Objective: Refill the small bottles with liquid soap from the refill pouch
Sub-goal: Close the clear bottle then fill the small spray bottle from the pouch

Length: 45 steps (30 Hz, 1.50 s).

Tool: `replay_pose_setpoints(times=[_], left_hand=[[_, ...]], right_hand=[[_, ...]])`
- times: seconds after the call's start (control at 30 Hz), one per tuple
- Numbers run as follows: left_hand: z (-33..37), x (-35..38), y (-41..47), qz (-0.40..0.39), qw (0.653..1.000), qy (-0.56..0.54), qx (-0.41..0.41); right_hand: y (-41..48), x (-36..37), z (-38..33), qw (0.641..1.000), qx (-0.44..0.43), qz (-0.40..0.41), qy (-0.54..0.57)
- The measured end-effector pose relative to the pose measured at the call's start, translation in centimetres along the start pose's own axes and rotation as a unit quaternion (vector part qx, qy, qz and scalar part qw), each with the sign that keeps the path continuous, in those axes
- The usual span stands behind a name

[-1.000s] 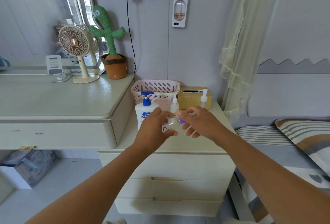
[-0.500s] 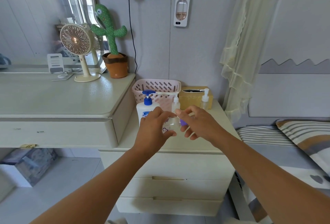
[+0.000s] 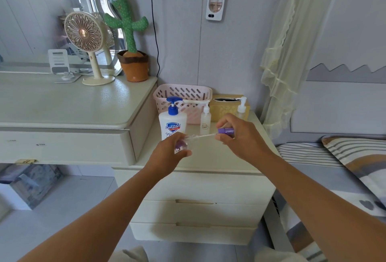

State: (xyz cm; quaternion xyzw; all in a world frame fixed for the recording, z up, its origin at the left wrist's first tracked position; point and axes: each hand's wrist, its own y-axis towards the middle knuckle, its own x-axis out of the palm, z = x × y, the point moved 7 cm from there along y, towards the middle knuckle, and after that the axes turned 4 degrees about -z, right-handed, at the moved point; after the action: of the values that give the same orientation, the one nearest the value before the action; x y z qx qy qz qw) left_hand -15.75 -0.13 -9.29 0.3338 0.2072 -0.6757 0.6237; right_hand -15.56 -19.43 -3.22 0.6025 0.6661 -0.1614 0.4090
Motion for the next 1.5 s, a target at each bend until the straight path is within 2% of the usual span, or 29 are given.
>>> replay_pose_setpoints(times=[0.27, 0.5, 0.8, 1.13, 1.27, 1.4, 1.5], left_hand=[[-2.6, 0.5, 0.8, 0.007, 0.992, -0.105, -0.075], [-2.3, 1.7, 1.2, -0.03, 0.982, -0.174, -0.068], [-3.0, 2.2, 1.8, -0.06, 0.972, -0.217, -0.072], [-4.3, 2.6, 2.0, -0.043, 0.964, -0.249, -0.089], [-4.1, 2.2, 1.9, -0.009, 0.961, -0.262, -0.09], [-3.7, 1.7, 1.8, 0.033, 0.962, -0.254, -0.097], [-3.1, 1.4, 1.9, 0.051, 0.956, -0.271, -0.098]], right_hand=[[0.5, 0.7, 5.0, 0.996, 0.079, 0.039, -0.023], [1.3, 4.4, 6.8, 0.976, 0.135, -0.016, -0.17], [4.0, 10.0, 10.2, 0.966, 0.234, -0.1, -0.049], [6.1, 9.9, 10.3, 0.968, 0.243, -0.037, 0.044], [5.1, 8.8, 8.6, 0.986, 0.164, -0.017, 0.01], [3.5, 9.0, 5.7, 0.982, 0.118, -0.099, 0.106], [2.5, 9.4, 3.5, 0.978, 0.092, -0.143, 0.118]])
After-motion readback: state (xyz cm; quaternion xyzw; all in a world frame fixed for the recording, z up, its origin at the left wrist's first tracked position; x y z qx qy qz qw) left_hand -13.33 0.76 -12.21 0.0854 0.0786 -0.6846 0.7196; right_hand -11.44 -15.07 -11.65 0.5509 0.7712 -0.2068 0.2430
